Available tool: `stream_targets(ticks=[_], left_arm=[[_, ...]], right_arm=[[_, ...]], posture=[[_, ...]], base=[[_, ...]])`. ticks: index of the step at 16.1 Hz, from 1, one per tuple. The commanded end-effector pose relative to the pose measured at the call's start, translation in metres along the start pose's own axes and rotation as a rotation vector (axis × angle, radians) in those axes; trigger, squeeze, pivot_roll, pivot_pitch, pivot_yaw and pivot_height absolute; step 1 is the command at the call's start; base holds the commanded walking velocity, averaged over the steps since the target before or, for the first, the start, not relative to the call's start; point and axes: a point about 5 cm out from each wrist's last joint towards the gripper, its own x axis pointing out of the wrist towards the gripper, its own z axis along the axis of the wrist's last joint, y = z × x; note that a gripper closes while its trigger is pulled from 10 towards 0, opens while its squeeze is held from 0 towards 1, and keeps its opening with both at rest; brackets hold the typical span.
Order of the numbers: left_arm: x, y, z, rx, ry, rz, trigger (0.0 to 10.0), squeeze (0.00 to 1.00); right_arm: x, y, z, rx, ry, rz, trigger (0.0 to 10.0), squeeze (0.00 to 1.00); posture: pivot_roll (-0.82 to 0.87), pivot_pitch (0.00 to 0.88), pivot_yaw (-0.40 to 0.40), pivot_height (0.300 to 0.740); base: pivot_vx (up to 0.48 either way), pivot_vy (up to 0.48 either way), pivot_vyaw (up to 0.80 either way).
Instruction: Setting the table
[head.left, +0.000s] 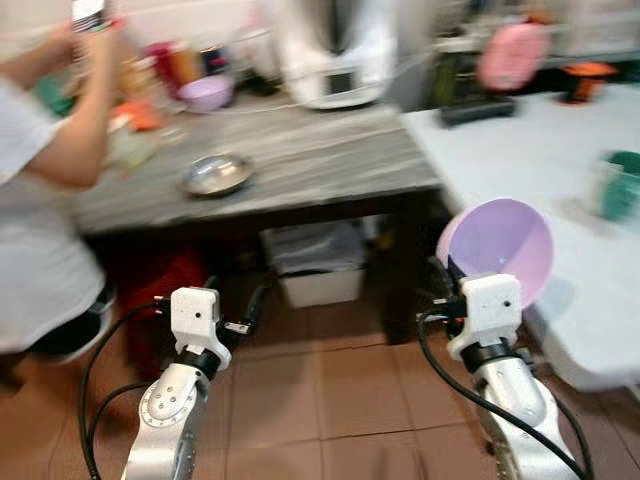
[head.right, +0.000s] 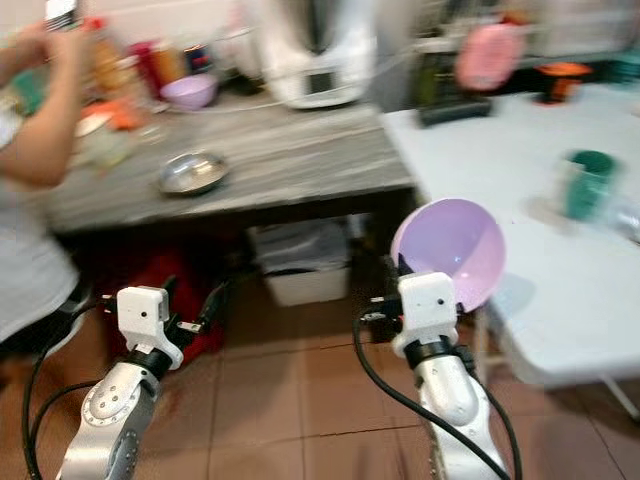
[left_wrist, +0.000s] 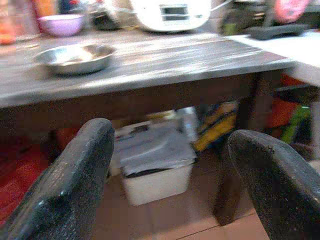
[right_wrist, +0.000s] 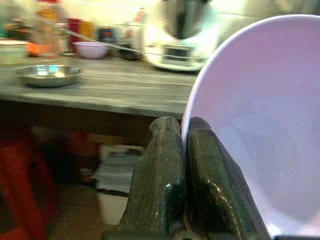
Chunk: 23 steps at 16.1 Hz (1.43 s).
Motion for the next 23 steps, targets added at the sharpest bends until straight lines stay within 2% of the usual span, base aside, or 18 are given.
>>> stream_targets(ticks=[1, 10, 20, 23], left_arm=[[0.000, 0.002, 0.001, 0.014, 0.003, 0.007, 10.0, 0.00], [0.002, 0.001, 0.003, 0.022, 0.001, -0.002, 10.0, 0.00], [0.005, -0.010, 0.009, -0.028, -0.036, -0.095, 10.0, 0.00], [0.005, -0.013, 0.010, -0.037, -0.043, -0.116, 10.0, 0.00]], right_arm=[[0.001, 0.001, 0.004, -0.001, -0.019, 0.013, 10.0, 0.00], [0.002, 0.004, 0.004, 0.005, -0.026, 0.022, 10.0, 0.00], [0.002, 0.000, 0.005, 0.013, -0.028, -0.001, 10.0, 0.00], [0.002, -0.001, 0.004, 0.010, -0.026, -0.005, 10.0, 0.00]], posture=[[-0.13, 0.003, 0.113, 0.740], [-0.13, 0.008, 0.119, 0.740], [-0.13, 0.007, 0.113, 0.740], [-0.13, 0.007, 0.113, 0.740]], base=[[0.000, 0.000, 0.80], [0.000, 0.000, 0.80], [0.000, 0.000, 0.00], [0.288, 0.000, 0.00]])
